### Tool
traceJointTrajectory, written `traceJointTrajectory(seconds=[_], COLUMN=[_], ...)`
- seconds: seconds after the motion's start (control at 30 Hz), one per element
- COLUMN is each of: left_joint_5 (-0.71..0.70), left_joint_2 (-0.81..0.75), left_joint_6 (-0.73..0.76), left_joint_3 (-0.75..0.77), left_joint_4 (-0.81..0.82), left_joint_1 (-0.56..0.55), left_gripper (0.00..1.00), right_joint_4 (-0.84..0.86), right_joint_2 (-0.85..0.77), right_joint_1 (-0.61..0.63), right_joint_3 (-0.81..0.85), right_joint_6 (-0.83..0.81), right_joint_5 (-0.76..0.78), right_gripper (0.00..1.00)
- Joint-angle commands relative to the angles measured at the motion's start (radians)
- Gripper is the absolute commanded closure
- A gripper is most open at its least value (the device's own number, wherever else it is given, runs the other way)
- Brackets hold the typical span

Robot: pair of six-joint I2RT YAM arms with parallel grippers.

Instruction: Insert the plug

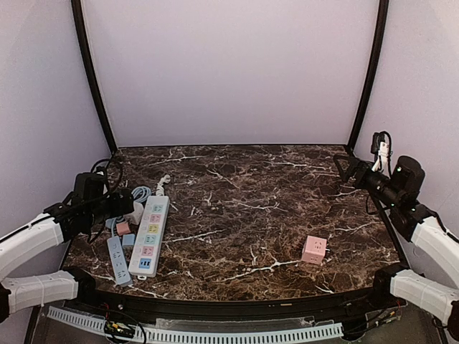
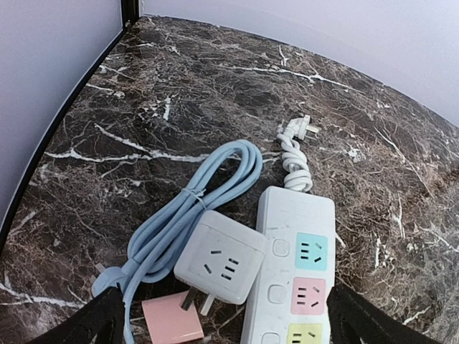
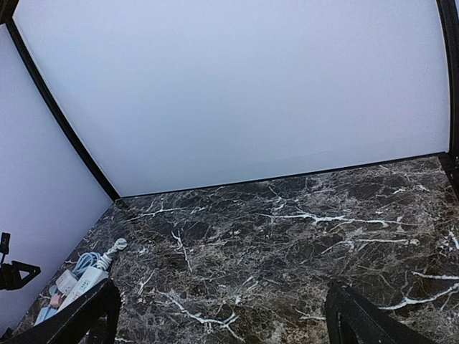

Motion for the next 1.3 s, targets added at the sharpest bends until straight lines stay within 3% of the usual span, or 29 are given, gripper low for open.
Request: traceJointTrajectory(seconds=[0.0,0.6,0.93,1.27], left_joint_5=[-0.004,-0.014,0.056,-0.005], left_joint_2=[0.009,0.153,0.390,0.641], left_joint_6=[-0.002,-0.019,0.019,0.032], left_joint_3=[0.026,0.132,0.217,0.347], left_joint_4=[-0.062,-0.128,-0.056,-0.090], left_joint_1=[-0.038,-0.183,-0.227,-0.228], left_gripper=[0.01,0.07,0.08,0.02], right_joint_4=[-0.033,-0.136,-0.179,-0.202], right_joint_2=[-0.019,-0.013,-0.012,-0.032], right_joint_1=[0.001,0.001,0.002,0.003], right_joint_3=[-0.006,0.055,0.083,0.086], right_joint_6=[0.008,0.045,0.060,0.057], right_joint_5=[0.008,-0.016,-0.026,-0.022], right_gripper=[0.01,0.01,0.01,0.01])
